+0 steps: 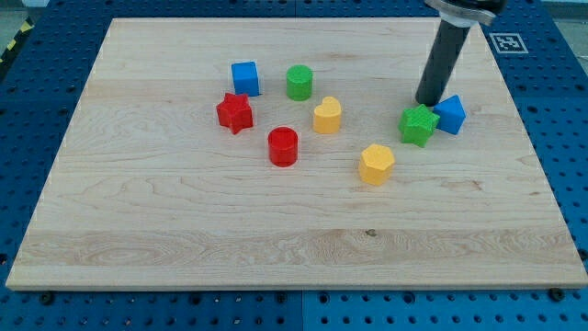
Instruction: Push green star towards botttom right side of the board
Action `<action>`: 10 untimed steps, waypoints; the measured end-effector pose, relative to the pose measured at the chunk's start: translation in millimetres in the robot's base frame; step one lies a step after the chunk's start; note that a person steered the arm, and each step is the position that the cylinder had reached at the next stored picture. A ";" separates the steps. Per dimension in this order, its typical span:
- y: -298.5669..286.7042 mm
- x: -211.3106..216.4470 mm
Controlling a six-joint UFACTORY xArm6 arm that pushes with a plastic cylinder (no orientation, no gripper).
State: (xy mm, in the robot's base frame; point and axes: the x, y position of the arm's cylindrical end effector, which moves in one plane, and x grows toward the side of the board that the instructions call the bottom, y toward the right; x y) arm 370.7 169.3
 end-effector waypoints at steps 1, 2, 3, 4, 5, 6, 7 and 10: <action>-35.6 13.0; -36.0 50.3; -12.3 58.7; 1.1 78.3; 4.6 108.0; 19.7 125.3; 28.5 126.4; 29.7 111.3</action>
State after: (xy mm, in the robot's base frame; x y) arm 482.0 199.0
